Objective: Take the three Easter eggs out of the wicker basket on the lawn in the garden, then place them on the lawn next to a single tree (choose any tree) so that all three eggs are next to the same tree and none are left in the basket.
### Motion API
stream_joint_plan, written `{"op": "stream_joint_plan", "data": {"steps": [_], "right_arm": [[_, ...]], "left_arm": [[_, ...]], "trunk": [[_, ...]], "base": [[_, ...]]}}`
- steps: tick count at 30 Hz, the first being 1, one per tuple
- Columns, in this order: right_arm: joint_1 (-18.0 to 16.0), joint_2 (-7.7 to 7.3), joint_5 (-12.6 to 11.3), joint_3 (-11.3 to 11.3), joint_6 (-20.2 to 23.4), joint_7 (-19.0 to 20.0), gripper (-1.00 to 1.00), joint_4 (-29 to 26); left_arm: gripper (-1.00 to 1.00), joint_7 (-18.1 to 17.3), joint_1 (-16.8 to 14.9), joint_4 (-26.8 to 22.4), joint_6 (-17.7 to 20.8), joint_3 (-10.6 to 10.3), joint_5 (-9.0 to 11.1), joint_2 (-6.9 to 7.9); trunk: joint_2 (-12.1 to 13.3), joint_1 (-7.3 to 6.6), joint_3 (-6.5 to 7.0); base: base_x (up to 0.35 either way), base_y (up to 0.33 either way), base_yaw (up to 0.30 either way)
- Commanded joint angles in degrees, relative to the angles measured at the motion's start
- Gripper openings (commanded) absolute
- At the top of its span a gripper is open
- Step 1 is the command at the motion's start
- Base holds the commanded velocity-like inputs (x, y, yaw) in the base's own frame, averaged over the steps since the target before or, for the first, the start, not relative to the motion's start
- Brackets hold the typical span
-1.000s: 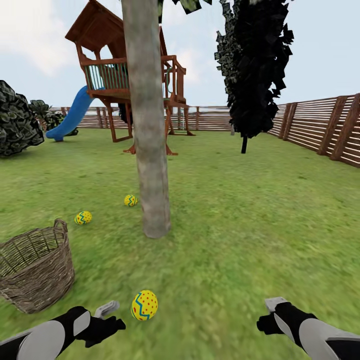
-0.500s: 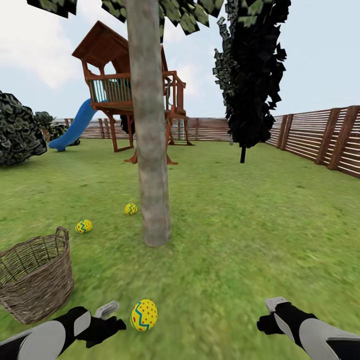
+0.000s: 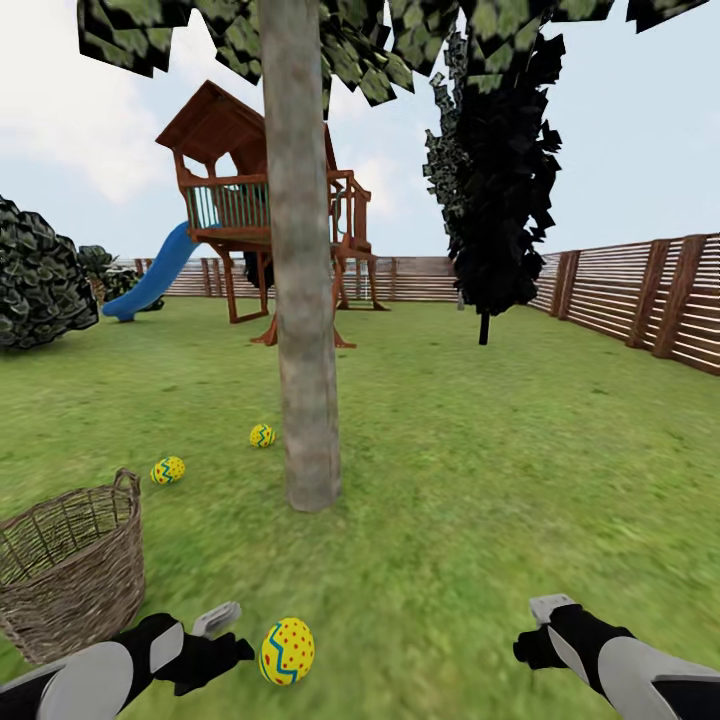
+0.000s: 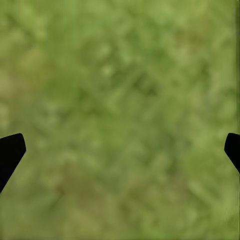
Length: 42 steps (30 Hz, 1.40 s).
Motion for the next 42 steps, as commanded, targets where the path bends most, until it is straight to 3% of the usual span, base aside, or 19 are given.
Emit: {"op": "stream_joint_plan", "data": {"steps": [1, 13, 26, 38, 42], "right_arm": [[-0.02, -0.02, 0.57, 0.16, 0.27, 0.36, 1.0, -0.07], [-0.01, 0.06, 0.57, 0.17, 0.27, 0.38, 1.0, -0.04], [-0.01, 0.22, 0.59, 0.25, 0.36, 0.36, 1.0, 0.43], [0.0, 0.51, 0.62, 0.25, 0.35, 0.28, 1.0, 0.48], [0.01, 1.31, 1.47, 0.25, 0.35, 0.22, 1.0, 0.62]], "left_arm": [[1.0, -0.12, -0.06, 0.11, 0.1, 0.3, -0.25, -0.01], [1.0, -0.12, -0.06, 0.11, 0.04, 0.3, -0.28, -0.58], [1.0, -0.12, 0.02, 0.11, 0.01, 0.28, -0.29, -1.2], [1.0, -0.01, 0.11, 0.11, -0.04, 0.23, -0.35, -2.51], [1.0, 4.93, 0.11, 0.11, -0.55, 0.25, -0.39, -3.43]], "trunk": [[-0.01, -0.04, 0.16], [0.15, -0.35, 2.77], [0.32, -0.68, 4.56], [0.35, -0.73, 4.58], [0.4, -0.84, 5.16]], "base": [[0.0, 0.0, 0.0], [0.0, 0.0, -0.002], [0.0, 0.0, -0.084], [0.0, 0.0, -0.033], [0.0, 0.0, -0.078]]}}
